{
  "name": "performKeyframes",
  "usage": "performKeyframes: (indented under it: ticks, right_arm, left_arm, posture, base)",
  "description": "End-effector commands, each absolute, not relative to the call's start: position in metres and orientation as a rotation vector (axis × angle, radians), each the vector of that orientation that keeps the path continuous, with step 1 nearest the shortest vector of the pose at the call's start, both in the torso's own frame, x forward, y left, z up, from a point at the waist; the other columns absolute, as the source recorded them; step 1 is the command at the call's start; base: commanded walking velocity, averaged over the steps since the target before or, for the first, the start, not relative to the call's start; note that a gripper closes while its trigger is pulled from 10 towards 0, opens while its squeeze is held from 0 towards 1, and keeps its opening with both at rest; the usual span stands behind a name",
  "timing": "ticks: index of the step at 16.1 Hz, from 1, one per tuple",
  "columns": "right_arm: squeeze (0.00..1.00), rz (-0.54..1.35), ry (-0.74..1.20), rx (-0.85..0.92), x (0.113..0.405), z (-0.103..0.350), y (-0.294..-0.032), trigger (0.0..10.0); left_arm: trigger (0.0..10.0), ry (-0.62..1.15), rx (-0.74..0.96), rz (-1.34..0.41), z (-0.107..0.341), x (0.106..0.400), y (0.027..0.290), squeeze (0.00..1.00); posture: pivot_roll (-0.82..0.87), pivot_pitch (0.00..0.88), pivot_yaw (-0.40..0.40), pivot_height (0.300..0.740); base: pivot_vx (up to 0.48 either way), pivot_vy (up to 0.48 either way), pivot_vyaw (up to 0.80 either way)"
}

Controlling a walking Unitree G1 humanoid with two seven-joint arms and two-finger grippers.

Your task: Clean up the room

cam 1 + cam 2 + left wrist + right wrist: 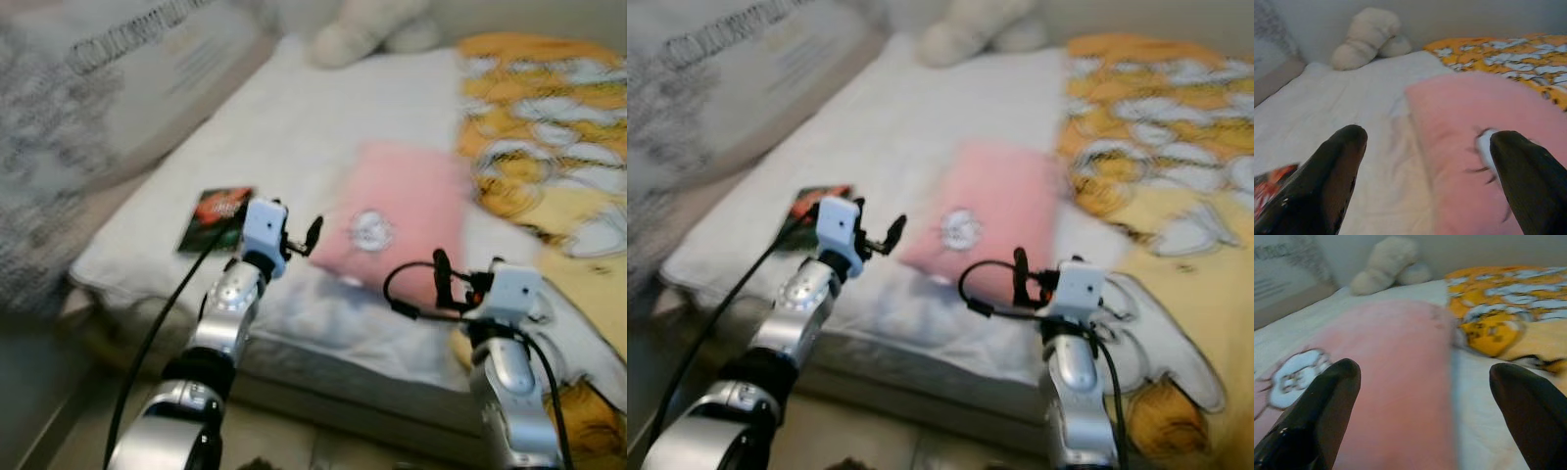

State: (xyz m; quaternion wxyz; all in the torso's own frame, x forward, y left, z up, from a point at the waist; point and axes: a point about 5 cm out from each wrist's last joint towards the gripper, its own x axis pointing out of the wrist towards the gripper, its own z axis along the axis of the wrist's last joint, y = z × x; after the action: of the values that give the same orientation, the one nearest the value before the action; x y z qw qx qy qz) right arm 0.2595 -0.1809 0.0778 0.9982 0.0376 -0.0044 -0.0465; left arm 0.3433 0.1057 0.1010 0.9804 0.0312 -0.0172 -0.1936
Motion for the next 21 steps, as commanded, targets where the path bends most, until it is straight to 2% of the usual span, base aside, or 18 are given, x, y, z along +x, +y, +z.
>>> performKeyframes:
  ticks: [1, 5, 6, 8, 13, 18, 21]
  right_arm:
    - [0.0, -0.1, 0.008, 0.086, 0.259, 0.076, -0.18, 10.0]
    - [0.0, -0.147, 0.004, 0.075, 0.246, 0.072, -0.191, 10.0]
    - [0.0, -0.134, 0.016, 0.072, 0.245, 0.069, -0.19, 10.0]
    - [0.0, -0.092, 0.019, 0.063, 0.25, 0.071, -0.184, 10.0]
    - [0.0, -0.062, 0.024, 0.06, 0.256, 0.074, -0.188, 10.0]
    - [0.0, -0.146, 0.001, 0.043, 0.253, 0.078, -0.196, 10.0]
    - [0.0, -0.143, 0.031, 0.035, 0.253, 0.073, -0.197, 10.0]
  left_arm:
    - [10.0, -0.023, 0.075, -0.362, 0.102, 0.346, 0.112, 0.0]
    - [10.0, 0.002, -0.006, -0.27, 0.09, 0.33, 0.126, 0.0]
    - [10.0, 0.014, -0.078, -0.218, 0.088, 0.328, 0.131, 0.0]
    - [10.0, 0.007, -0.055, -0.13, 0.089, 0.332, 0.134, 0.0]
    - [10.0, -0.035, -0.047, -0.107, 0.106, 0.341, 0.132, 0.0]
    - [10.0, -0.097, 0.041, -0.252, 0.118, 0.343, 0.115, 0.0]
    - [10.0, -0.083, 0.055, -0.227, 0.119, 0.348, 0.118, 0.0]
  posture:
    - [-0.08, 0.0, 0.087, 0.74]
    - [-0.08, 0.0, 0.079, 0.74]
    - [-0.08, 0.0, 0.077, 0.74]
    - [-0.07, 0.0, 0.057, 0.74]
    - [-0.07, 0.0, 0.036, 0.74]
    - [-0.07, 0.0, 0.041, 0.74]
    - [-0.08, 0.0, 0.051, 0.74]
  base:
    - [0.0, 0.0, -0.76]
    - [0.0, 0.0, -0.58]
    - [0.48, 0.0, 0.0]
    - [0.48, 0.0, 0.0]
    - [0.48, 0.0, 0.0]
    - [0.48, 0.0, 0.0]
    - [0.48, 0.0, -0.72]
